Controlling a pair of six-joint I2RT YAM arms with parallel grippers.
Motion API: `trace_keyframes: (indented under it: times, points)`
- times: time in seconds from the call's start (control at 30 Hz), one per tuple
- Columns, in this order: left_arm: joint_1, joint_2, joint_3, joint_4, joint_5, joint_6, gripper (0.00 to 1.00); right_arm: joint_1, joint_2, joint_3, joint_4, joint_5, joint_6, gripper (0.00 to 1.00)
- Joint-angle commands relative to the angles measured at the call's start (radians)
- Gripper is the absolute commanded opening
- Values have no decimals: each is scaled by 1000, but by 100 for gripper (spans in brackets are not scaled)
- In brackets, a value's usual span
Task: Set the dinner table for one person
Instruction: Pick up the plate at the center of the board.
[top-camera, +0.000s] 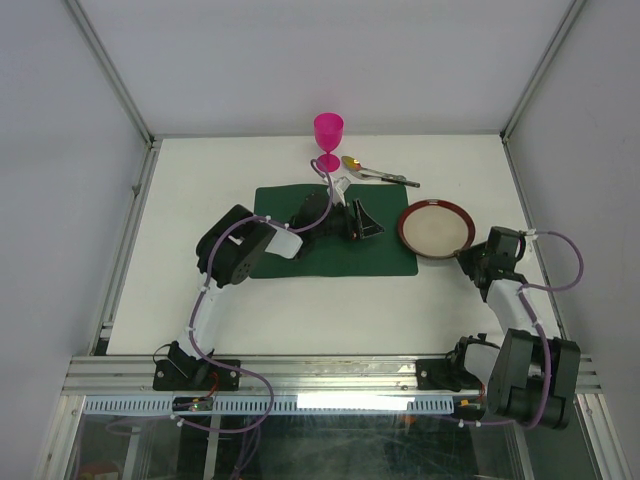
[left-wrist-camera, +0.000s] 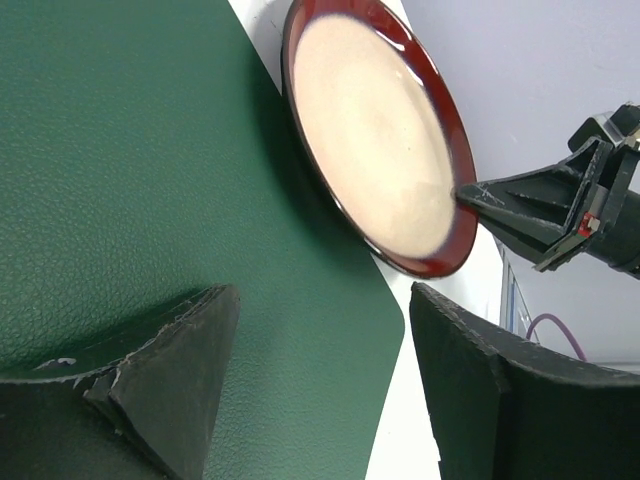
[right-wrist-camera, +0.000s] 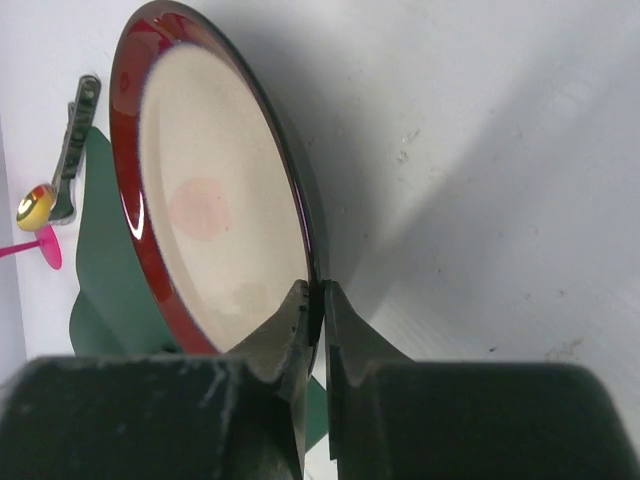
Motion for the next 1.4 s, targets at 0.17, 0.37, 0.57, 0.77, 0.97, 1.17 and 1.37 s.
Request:
trace_keyframes:
  times: [0.17,0.37,0.57,0.77,0.97,1.17,1.37]
  points:
    - [-12,26,-13,5,-15,9,71,24,-1,57,47,-197,-45,0]
    - [-13,16,-15,-6,-18,17,71,39,54,117,2,-280,-125,0]
    - [-12,13,-17,-15,-24,24,71,43,80,140,-24,-310,-173,0]
    - [-13,15,-17,-18,-29,28,71,42,95,158,-42,-350,-202,0]
    - [-13,16,-19,-18,-31,29,71,43,98,192,-96,-388,-243,0]
    - [-13,19,-14,-20,-29,29,71,42,124,220,-140,-393,-288,0]
    - [-13,40,-5,-35,-11,32,61,42,150,208,-116,-405,-286,0]
